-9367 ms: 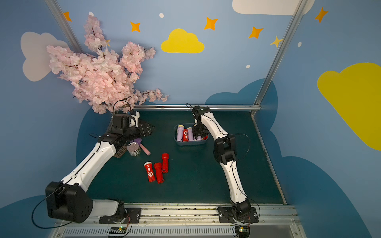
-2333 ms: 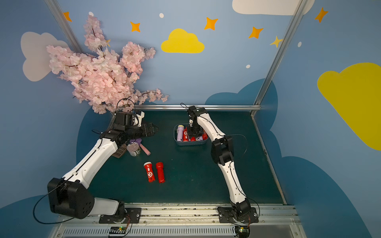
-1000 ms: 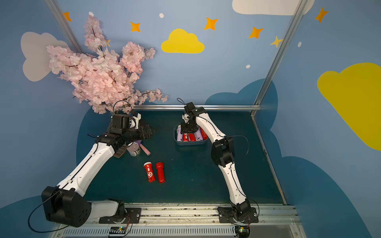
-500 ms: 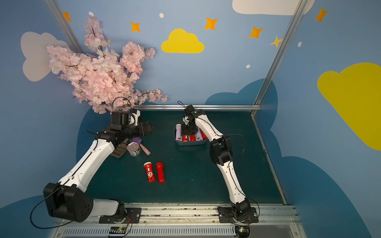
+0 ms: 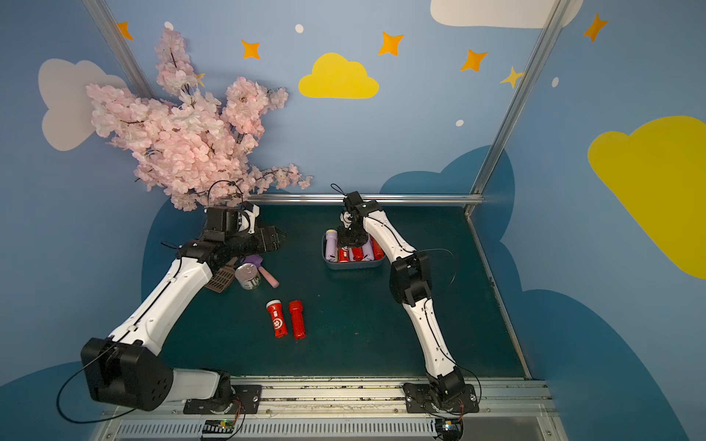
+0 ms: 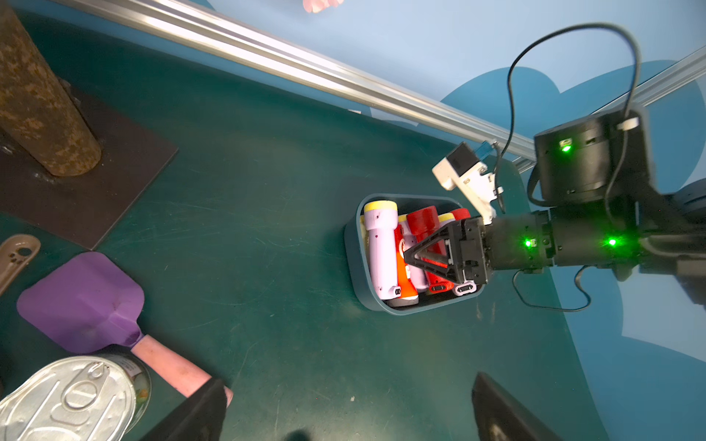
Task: Put the flashlights into the storage boxes
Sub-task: Adjust the flashlight in the storage box.
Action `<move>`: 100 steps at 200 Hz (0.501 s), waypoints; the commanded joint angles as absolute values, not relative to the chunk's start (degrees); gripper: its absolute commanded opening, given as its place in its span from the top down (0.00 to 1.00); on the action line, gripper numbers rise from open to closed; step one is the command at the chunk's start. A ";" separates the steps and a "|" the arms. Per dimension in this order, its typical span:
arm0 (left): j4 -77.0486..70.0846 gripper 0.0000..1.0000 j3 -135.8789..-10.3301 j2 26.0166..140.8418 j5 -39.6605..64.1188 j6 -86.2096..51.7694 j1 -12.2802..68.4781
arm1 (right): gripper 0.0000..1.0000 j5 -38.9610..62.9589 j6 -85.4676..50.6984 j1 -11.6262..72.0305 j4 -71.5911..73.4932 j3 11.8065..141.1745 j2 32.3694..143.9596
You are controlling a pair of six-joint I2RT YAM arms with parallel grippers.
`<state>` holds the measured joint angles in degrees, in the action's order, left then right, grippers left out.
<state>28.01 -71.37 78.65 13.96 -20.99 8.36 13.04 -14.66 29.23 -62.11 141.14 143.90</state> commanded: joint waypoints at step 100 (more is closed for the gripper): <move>27.34 0.01 -66.27 71.80 13.77 -23.98 8.11 | 0.53 11.90 -11.80 28.22 -63.79 138.51 139.86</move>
<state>27.59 -67.00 73.69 13.80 -23.20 8.36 11.66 -13.21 28.77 -62.72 140.16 143.52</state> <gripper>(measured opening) 0.994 0.468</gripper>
